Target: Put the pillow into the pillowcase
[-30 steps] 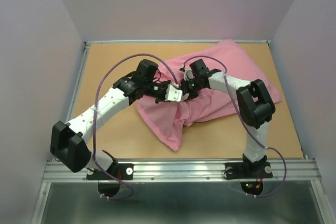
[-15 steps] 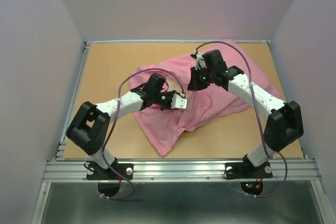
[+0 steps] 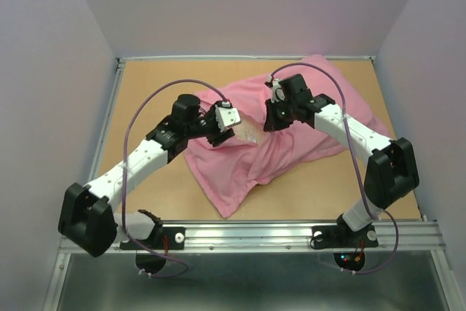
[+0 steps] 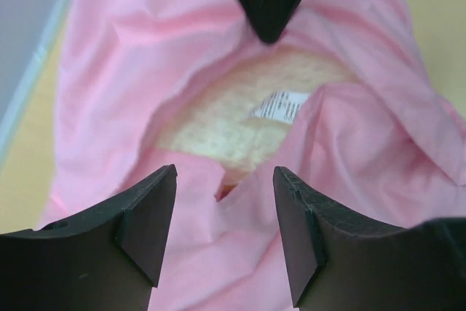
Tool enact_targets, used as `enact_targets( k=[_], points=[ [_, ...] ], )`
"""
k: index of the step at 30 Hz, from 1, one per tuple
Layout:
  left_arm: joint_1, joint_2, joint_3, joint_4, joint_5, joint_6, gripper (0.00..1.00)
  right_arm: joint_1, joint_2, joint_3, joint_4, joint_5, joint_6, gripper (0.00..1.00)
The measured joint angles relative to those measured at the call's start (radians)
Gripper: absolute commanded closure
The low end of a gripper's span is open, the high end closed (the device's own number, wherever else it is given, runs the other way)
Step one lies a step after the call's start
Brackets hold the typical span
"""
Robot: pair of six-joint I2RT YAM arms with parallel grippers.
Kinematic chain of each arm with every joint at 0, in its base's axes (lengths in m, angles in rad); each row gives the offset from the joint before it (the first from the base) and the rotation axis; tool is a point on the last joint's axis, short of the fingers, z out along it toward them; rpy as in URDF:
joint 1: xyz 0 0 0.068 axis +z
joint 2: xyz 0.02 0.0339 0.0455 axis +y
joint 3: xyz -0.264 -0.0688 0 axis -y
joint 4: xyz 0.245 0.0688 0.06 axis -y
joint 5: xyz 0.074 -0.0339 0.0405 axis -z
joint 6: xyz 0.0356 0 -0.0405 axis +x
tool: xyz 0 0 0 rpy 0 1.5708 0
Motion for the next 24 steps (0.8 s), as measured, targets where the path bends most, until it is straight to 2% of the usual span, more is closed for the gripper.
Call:
enact_targets(
  k=[7,8,9,10,11,12,17,24],
  points=[
    [0.024,0.253,0.000,-0.022,-0.126,-0.137,0.31,0.000,0.000,0.000,0.000,-0.028,0.006,1.00],
    [0.025,0.264,0.000,-0.024,-0.137,-0.150,0.35,0.000,0.000,0.000,0.000,-0.035,0.006,0.99],
    [0.025,0.270,0.000,-0.023,-0.145,-0.164,0.61,0.000,0.000,0.000,-0.001,-0.042,0.006,0.99],
    [0.025,0.275,0.000,-0.023,-0.150,-0.177,0.78,0.000,0.000,0.000,-0.001,-0.047,0.006,0.99],
    [0.025,0.278,0.000,-0.023,-0.149,-0.192,0.92,0.000,0.000,0.000,-0.001,-0.052,0.006,1.00],
    [0.025,0.282,0.000,-0.022,-0.146,-0.191,1.00,0.000,0.000,0.000,-0.001,-0.056,0.006,0.99],
    [0.025,0.286,0.033,-0.015,-0.031,-0.210,1.00,0.000,-0.006,0.000,-0.001,-0.084,0.006,0.99],
    [-0.029,0.317,0.130,0.251,0.139,-0.369,1.00,-0.007,-0.032,0.002,-0.001,-0.129,0.025,0.99]
  ],
)
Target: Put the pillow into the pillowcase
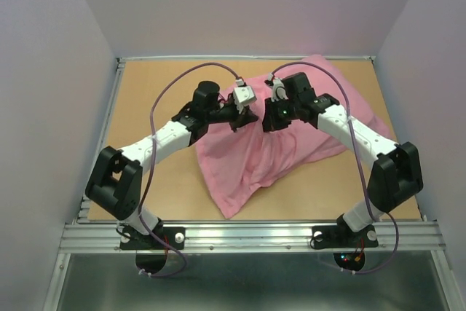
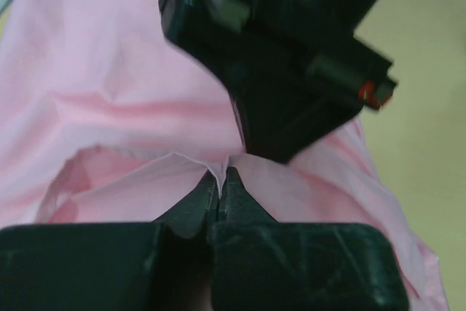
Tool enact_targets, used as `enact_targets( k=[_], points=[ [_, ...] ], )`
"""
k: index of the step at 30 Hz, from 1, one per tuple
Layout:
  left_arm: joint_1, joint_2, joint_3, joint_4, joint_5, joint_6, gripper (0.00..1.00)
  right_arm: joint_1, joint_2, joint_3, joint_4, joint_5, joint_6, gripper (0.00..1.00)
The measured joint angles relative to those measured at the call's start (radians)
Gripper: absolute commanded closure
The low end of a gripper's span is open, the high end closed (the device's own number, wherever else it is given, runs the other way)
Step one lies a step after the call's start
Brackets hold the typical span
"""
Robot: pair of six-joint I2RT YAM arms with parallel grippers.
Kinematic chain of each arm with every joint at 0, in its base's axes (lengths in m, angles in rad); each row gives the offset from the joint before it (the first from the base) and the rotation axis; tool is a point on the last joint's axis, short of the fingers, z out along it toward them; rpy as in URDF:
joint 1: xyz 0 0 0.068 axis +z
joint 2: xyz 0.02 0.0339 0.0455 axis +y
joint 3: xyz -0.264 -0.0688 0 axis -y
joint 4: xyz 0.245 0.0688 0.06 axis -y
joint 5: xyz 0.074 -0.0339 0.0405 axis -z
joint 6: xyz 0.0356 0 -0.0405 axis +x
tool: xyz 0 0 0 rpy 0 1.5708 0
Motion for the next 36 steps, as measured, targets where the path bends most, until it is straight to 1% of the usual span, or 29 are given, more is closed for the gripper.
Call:
enact_targets(
  k=[2,4,8,9,10,11,13,16,19,20,21,23,24,25,27,30,32,34,36],
  points=[
    [-0.023,0.064,0.055,0.074,0.015,-0.036,1.00,-0.007,-0.008,0.002,0.000,-0.008,0.013,0.99],
    [-0.035,0.129,0.080,0.132,0.017,-0.053,1.00,-0.031,-0.013,0.017,-0.005,-0.016,0.032,0.99],
    [-0.034,0.240,0.080,0.180,-0.003,-0.082,1.00,-0.080,-0.032,0.042,-0.004,-0.029,0.056,1.00],
    [-0.032,0.257,0.079,0.183,-0.008,-0.091,0.85,-0.088,-0.038,0.042,-0.003,-0.031,0.060,0.99],
    [-0.028,0.271,0.079,0.184,-0.017,-0.103,0.74,-0.093,-0.046,0.042,-0.004,-0.034,0.065,0.99],
    [-0.018,0.283,0.076,0.184,-0.029,-0.119,0.57,-0.094,-0.053,0.042,-0.003,-0.038,0.068,0.99],
    [0.002,0.278,0.068,0.182,-0.035,-0.122,0.50,-0.092,-0.062,0.042,-0.003,-0.047,0.071,1.00],
    [0.040,0.211,0.043,0.136,-0.039,-0.094,0.44,-0.090,-0.069,0.042,-0.003,-0.055,0.071,1.00],
    [0.064,0.118,0.024,0.090,-0.044,-0.063,0.43,-0.090,-0.070,0.042,-0.004,-0.063,0.070,0.99],
    [0.076,0.053,0.001,0.068,-0.037,-0.063,0.43,-0.090,-0.070,0.042,-0.003,-0.076,0.069,1.00],
    [0.083,0.020,-0.013,0.059,-0.035,-0.064,0.43,-0.091,-0.070,0.042,-0.003,-0.095,0.067,1.00],
    [0.111,-0.103,-0.056,0.034,-0.021,-0.088,0.42,-0.091,-0.070,0.042,0.004,-0.137,0.066,1.00],
    [0.120,-0.142,-0.070,0.032,-0.022,-0.100,0.39,-0.091,-0.070,0.040,0.009,-0.160,0.066,1.00],
    [0.142,-0.202,-0.093,0.024,-0.023,-0.120,0.34,-0.089,-0.072,0.029,0.037,-0.195,0.068,0.99],
    [0.188,-0.294,-0.129,0.007,-0.032,-0.184,0.30,-0.075,-0.075,0.000,0.077,-0.241,0.072,0.99],
    [0.256,-0.357,-0.158,-0.037,-0.053,-0.275,0.28,-0.025,-0.069,-0.040,0.122,-0.262,0.070,1.00],
    [0.311,-0.361,-0.169,-0.076,-0.065,-0.330,0.27,0.040,-0.035,-0.051,0.144,-0.263,0.067,0.99],
    [0.378,-0.352,-0.191,-0.124,-0.075,-0.382,0.26,0.120,0.050,-0.050,0.185,-0.254,0.065,0.99],
    [0.431,-0.343,-0.203,-0.167,-0.079,-0.415,0.26,0.158,0.138,-0.039,0.201,-0.234,0.067,0.99]
  ],
)
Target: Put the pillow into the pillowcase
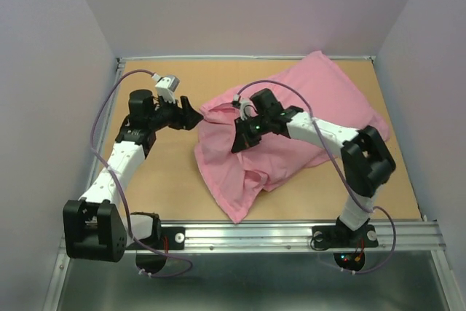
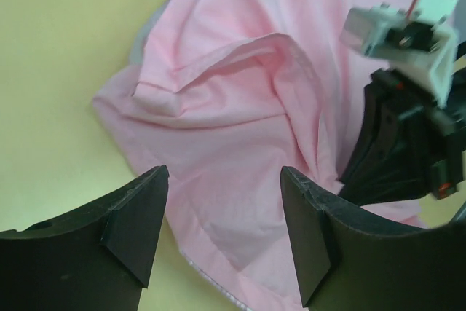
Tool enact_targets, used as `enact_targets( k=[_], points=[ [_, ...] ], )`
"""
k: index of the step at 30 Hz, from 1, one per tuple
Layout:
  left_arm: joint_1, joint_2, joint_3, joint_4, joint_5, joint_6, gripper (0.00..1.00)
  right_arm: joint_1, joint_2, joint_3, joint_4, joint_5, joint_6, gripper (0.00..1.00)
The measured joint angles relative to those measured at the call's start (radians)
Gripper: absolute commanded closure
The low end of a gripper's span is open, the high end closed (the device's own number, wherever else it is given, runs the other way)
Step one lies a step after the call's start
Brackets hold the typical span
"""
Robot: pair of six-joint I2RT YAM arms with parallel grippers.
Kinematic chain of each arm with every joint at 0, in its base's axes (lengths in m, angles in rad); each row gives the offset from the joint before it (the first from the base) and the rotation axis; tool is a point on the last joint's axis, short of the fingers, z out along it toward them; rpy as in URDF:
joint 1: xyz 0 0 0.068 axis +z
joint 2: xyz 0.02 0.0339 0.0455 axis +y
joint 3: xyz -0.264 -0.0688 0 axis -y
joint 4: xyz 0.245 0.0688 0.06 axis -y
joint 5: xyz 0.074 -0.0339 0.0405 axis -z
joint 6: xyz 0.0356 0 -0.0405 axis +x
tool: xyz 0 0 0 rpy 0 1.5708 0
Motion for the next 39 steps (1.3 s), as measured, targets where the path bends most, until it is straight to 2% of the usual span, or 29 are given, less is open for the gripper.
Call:
enact_targets(
  k=[4,7,8,9,10,11,12,14,15,16,18,20,22,25,27,30,33,36,39],
  points=[
    [0.088,0.007,-0.001,-0.057,-0.005,-0.021,0.25,0.026,0.233,0.148,0.007,0.038,0.004,0.99],
    [0.128,0.007,0.032,-0.137,-0.012,0.014,0.24,0.024,0.381,0.346,-0.002,0.063,0.005,1.00],
    [0.134,0.007,0.047,-0.153,-0.014,0.027,0.22,0.024,0.418,0.409,0.004,0.077,0.004,0.96],
    [0.138,0.007,0.068,-0.179,-0.020,0.049,0.20,0.024,0.463,0.499,0.011,0.101,0.003,0.74],
    [0.140,0.007,0.084,-0.192,-0.023,0.068,0.20,0.024,0.477,0.525,0.015,0.109,0.002,0.57],
    [0.139,0.007,0.109,-0.212,-0.026,0.095,0.16,0.020,0.517,0.621,0.015,0.130,0.002,0.43],
    [0.139,0.006,0.131,-0.231,-0.026,0.135,0.07,0.017,0.543,0.694,0.006,0.142,-0.009,0.28],
    [0.139,0.003,0.147,-0.252,-0.024,0.197,0.07,-0.001,0.553,0.768,0.008,0.156,-0.030,0.18],
    [0.139,-0.005,0.147,-0.274,-0.023,0.245,0.07,-0.009,0.541,0.768,0.005,0.157,-0.043,0.10],
    [0.138,-0.011,0.146,-0.297,-0.022,0.290,0.07,-0.028,0.509,0.751,-0.012,0.161,-0.063,0.06],
    [0.133,-0.027,0.126,-0.337,-0.028,0.431,0.07,-0.087,0.362,0.597,-0.024,0.182,-0.141,0.00],
    [0.121,-0.044,0.100,-0.377,-0.037,0.550,0.07,-0.148,0.204,0.432,-0.066,0.225,-0.225,0.00],
    [0.082,-0.075,0.047,-0.439,-0.069,0.711,0.07,-0.221,-0.019,0.233,-0.109,0.322,-0.349,0.00],
    [0.003,-0.113,-0.015,-0.488,-0.125,0.838,0.06,-0.259,-0.266,0.064,-0.157,0.431,-0.509,0.00],
    [-0.074,-0.153,-0.067,-0.512,-0.168,0.899,0.06,-0.257,-0.451,-0.105,-0.177,0.514,-0.649,0.00],
    [-0.203,-0.196,-0.119,-0.536,-0.212,0.937,0.06,-0.322,-0.647,-0.336,-0.228,0.585,-0.832,0.00],
    [-0.265,-0.179,-0.140,-0.539,-0.260,0.943,0.06,-0.475,-0.707,-0.492,-0.259,0.626,-1.003,0.00],
    [-0.291,-0.133,-0.153,-0.524,-0.300,0.940,0.06,-0.636,-0.680,-0.620,-0.263,0.665,-1.162,0.00],
    [-0.302,-0.089,-0.176,-0.495,-0.340,0.928,0.06,-0.666,-0.641,-0.688,-0.227,0.680,-1.241,0.01]
  ],
)
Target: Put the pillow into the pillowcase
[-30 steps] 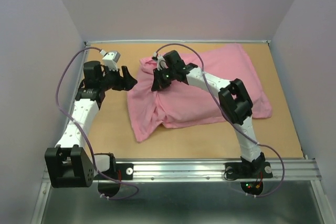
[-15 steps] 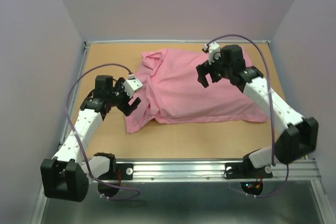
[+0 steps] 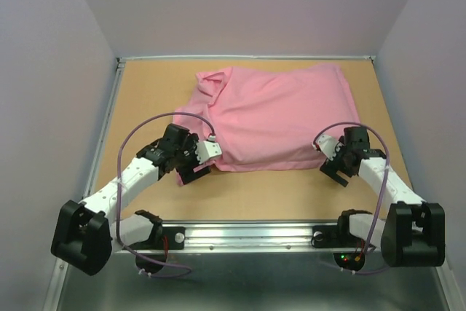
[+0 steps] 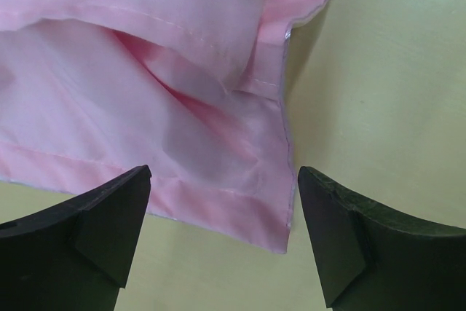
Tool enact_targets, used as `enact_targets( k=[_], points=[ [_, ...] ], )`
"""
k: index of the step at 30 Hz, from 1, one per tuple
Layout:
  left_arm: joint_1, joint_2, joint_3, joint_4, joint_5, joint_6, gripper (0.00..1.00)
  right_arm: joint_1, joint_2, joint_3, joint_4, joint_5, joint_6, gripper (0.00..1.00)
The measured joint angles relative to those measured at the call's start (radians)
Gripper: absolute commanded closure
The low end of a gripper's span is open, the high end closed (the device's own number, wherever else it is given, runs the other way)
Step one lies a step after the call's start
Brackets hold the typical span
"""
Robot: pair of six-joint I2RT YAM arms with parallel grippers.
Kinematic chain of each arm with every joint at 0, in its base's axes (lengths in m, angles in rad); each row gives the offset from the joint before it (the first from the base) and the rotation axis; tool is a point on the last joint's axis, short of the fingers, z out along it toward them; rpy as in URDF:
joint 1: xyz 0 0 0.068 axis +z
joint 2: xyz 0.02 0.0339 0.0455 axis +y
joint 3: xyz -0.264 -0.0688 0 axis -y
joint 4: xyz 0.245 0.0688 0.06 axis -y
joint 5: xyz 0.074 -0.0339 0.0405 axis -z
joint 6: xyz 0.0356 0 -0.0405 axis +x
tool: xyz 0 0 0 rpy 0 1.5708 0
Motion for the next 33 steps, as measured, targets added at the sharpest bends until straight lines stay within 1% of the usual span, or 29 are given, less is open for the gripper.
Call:
enact_targets(
  k=[2,3,4,5,6,8,9,10,11,12,13,15,16,20,24,27,31,32,33],
  points=[
    [-0.001,0.033,-0.021,0.030,-0.028,-0.011,0.05,0.000,0.057,-0.029,0.066,0.011,-0.045,0.05],
    [-0.002,0.047,-0.027,0.039,-0.037,-0.014,0.05,0.000,0.080,-0.030,0.099,0.026,-0.059,0.10],
    [-0.002,0.066,-0.031,0.052,-0.051,-0.019,0.05,0.004,0.093,-0.034,0.147,0.045,-0.073,0.12],
    [-0.003,0.082,-0.035,0.068,-0.060,-0.024,0.05,0.003,0.117,-0.046,0.235,0.076,-0.088,0.17],
    [-0.002,0.099,-0.038,0.085,-0.073,-0.031,0.07,0.003,0.139,-0.058,0.306,0.101,-0.102,0.29],
    [-0.003,0.141,-0.046,0.128,-0.096,-0.043,0.10,0.003,0.183,-0.077,0.428,0.141,-0.106,0.41],
    [-0.003,0.153,-0.051,0.148,-0.103,-0.047,0.14,0.003,0.208,-0.085,0.484,0.164,-0.108,0.47],
    [-0.003,0.168,-0.058,0.174,-0.114,-0.052,0.25,0.003,0.242,-0.087,0.547,0.197,-0.109,0.66],
    [-0.002,0.184,-0.062,0.193,-0.124,-0.059,0.34,0.003,0.266,-0.087,0.592,0.208,-0.103,0.80],
    [-0.002,0.197,-0.064,0.209,-0.127,-0.063,0.45,0.003,0.296,-0.087,0.630,0.220,-0.087,0.92],
    [-0.002,0.201,-0.065,0.225,-0.134,-0.068,0.62,0.002,0.313,-0.087,0.649,0.224,-0.079,1.00],
    [-0.002,0.207,-0.064,0.255,-0.148,-0.080,0.80,0.002,0.322,-0.087,0.656,0.230,-0.053,1.00],
    [0.000,0.206,-0.064,0.266,-0.155,-0.088,0.99,0.002,0.317,-0.087,0.659,0.232,-0.044,0.99],
    [0.024,0.166,-0.036,0.259,-0.154,-0.106,1.00,-0.003,0.229,-0.073,0.626,0.232,-0.003,1.00],
    [0.085,0.084,0.043,0.230,-0.122,-0.116,1.00,-0.011,0.169,0.010,0.560,0.224,0.051,0.99],
    [0.133,0.043,0.123,0.203,-0.085,-0.120,1.00,-0.012,0.145,0.128,0.512,0.206,0.107,0.99],
    [0.192,0.015,0.265,0.163,-0.050,-0.140,1.00,-0.012,0.143,0.290,0.470,0.187,0.174,0.99],
    [0.202,0.012,0.299,0.159,-0.046,-0.148,1.00,-0.012,0.145,0.362,0.451,0.182,0.197,0.99],
    [0.211,0.010,0.334,0.157,-0.045,-0.158,1.00,-0.012,0.146,0.396,0.446,0.179,0.211,0.99]
  ],
)
